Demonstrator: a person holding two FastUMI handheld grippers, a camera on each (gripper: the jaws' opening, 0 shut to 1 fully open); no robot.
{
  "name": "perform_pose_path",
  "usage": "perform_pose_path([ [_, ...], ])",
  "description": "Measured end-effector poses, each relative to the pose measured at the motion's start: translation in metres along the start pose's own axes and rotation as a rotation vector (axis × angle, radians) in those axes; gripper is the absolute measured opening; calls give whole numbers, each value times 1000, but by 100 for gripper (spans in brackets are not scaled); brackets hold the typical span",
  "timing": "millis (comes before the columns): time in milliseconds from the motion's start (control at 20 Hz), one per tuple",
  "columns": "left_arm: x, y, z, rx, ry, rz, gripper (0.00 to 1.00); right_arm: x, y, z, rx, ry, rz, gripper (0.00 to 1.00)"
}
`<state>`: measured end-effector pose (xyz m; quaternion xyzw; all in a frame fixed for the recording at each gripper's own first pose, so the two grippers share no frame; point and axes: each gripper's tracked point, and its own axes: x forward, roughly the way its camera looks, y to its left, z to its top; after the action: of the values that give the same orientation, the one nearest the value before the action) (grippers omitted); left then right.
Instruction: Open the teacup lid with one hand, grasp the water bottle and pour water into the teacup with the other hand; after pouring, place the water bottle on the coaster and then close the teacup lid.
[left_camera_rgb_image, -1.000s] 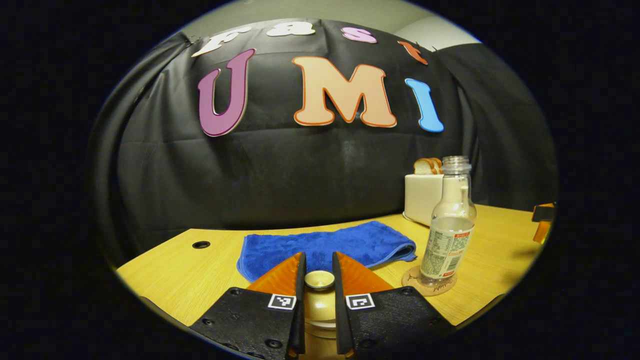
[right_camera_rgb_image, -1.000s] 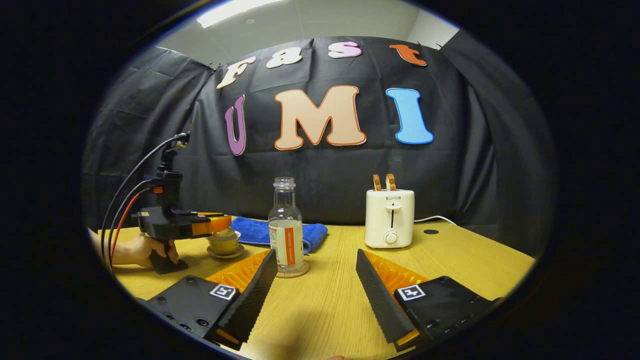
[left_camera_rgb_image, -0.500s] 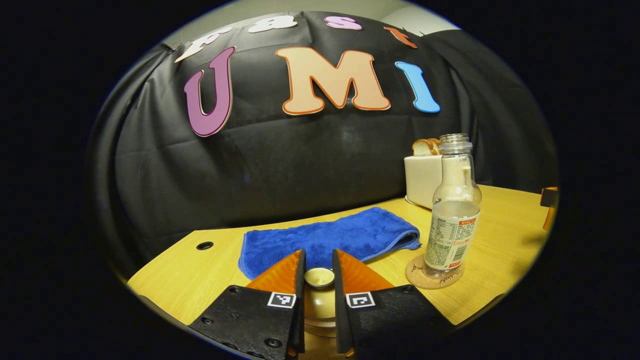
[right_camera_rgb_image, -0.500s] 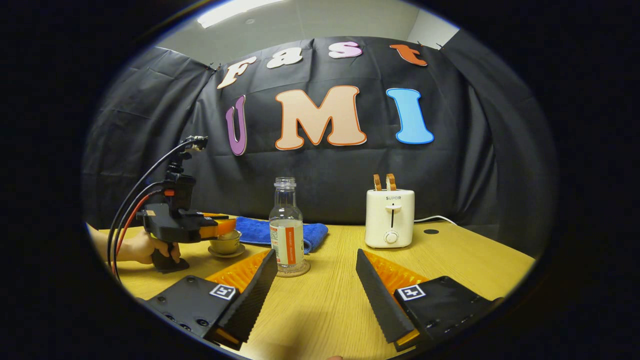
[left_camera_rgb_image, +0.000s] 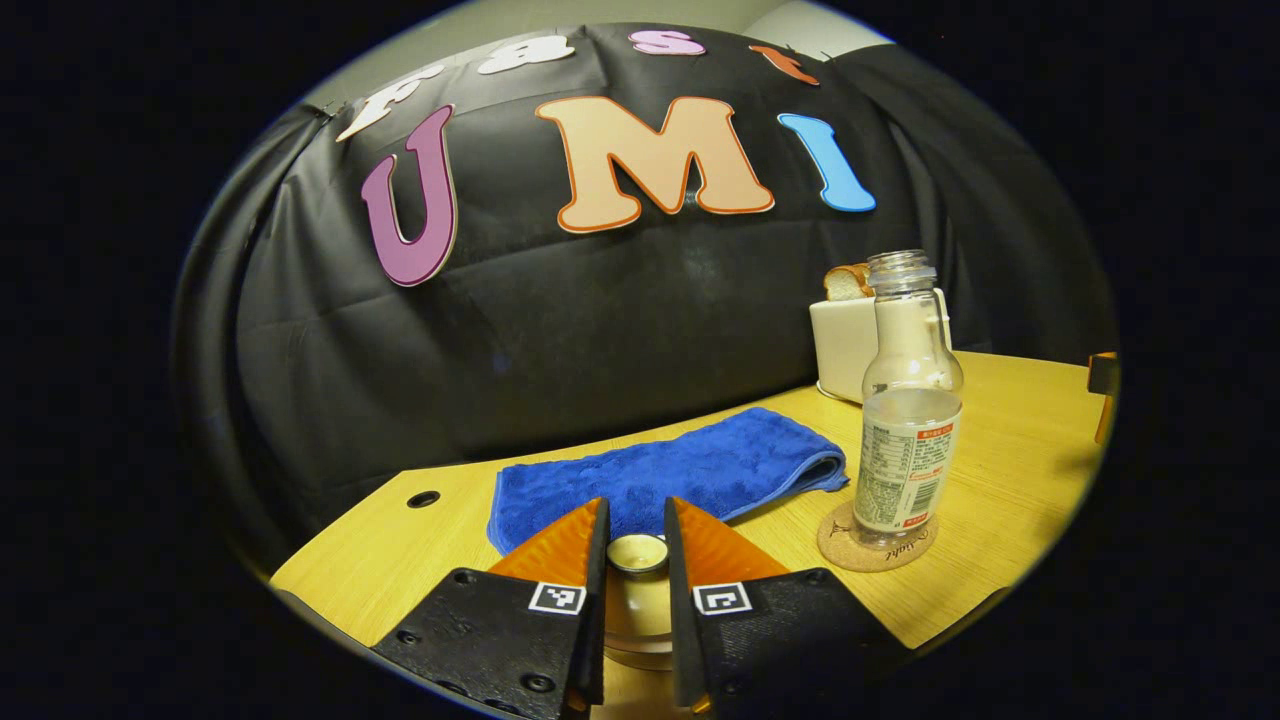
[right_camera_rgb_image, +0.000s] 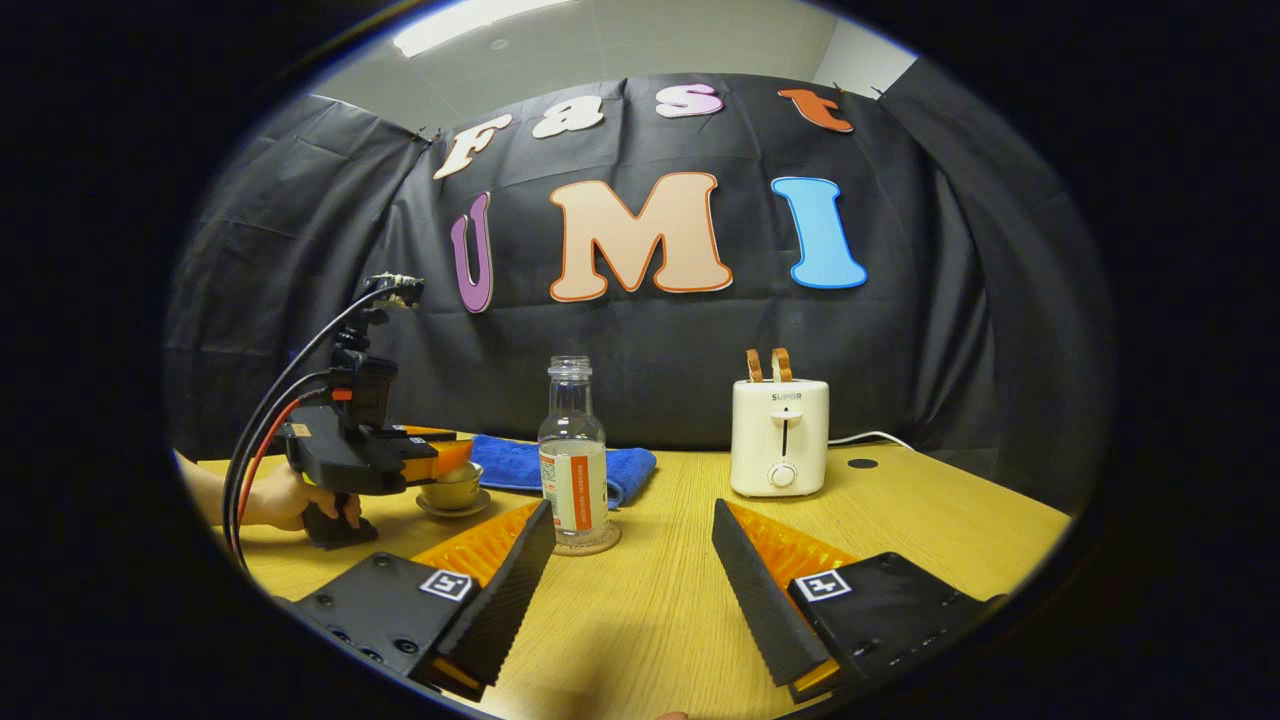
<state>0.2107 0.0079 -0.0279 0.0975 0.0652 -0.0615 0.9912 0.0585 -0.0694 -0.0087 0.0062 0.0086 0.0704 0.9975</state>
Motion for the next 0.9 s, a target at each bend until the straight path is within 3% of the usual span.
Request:
perform_pose_path([
  [500, -3, -6, -1, 16, 8, -18, 26, -3, -2, 1, 0, 2, -1, 96],
  [550, -3, -6, 0, 17, 7, -17, 26, -3, -1, 0, 0, 2, -1, 99],
  [600, -3, -5, -1, 14, 4, -16, 27, -3, -2, 0, 0, 2, -1, 96],
  [650, -4, -5, 1, 8, -1, -19, 27, -5, -2, 0, 0, 2, -1, 99],
  [700, -6, -6, 2, 5, -10, -27, 30, -5, -3, 0, 0, 2, -1, 96],
  [750, -7, -6, 4, -2, -27, -30, 38, -5, -2, 0, 0, 2, 0, 96],
  [900, -12, -5, 10, 0, -67, -25, 84, -7, -2, 1, 0, 3, 0, 96],
])
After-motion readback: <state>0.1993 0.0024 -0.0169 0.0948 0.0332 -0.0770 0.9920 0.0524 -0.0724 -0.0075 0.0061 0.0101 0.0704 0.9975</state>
